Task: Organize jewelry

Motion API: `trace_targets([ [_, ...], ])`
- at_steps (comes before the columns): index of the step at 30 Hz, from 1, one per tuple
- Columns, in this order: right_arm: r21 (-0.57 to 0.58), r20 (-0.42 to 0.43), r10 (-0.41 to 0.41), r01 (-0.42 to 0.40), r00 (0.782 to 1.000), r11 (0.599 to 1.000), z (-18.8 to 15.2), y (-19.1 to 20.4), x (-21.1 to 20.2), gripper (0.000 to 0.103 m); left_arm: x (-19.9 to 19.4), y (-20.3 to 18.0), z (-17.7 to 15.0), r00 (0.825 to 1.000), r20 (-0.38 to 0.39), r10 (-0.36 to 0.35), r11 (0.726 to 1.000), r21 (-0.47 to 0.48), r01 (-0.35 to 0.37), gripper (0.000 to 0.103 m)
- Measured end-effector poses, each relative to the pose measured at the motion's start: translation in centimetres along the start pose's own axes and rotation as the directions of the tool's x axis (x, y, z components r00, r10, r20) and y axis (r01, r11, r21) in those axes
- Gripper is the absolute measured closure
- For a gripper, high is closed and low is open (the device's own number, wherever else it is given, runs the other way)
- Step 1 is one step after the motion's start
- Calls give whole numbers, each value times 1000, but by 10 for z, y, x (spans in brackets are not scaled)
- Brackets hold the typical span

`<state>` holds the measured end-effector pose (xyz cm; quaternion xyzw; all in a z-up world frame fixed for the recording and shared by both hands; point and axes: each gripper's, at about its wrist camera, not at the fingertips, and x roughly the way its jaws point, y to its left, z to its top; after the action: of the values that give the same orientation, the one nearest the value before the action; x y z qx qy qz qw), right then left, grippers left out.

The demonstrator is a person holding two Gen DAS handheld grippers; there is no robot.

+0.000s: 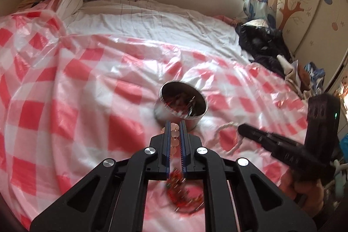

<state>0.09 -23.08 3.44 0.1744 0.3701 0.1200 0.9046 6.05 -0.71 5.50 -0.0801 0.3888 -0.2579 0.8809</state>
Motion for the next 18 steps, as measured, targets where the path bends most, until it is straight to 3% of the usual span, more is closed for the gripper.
trace_targets([
  [6, -5, 17, -16, 17, 1000, 1000, 31, -14, -2, 95, 32, -21, 38, 989, 37, -141, 989, -46, 142, 96],
  [8, -5, 24, -17, 17, 1000, 1000, 38, -19, 0, 95, 57, -19, 46, 995, 27, -101, 992, -77, 103, 95],
  [12, 4, 26, 5, -5, 1000, 1000, 49, -22, 7, 95, 110, 3, 41, 992, -119, 51, 990, -127, -66, 88],
  [18, -18, 34, 111, -111, 993, 994, 75, 1, 19, 95, 69, 11, 30, 993, -47, 112, 991, -61, -115, 68],
])
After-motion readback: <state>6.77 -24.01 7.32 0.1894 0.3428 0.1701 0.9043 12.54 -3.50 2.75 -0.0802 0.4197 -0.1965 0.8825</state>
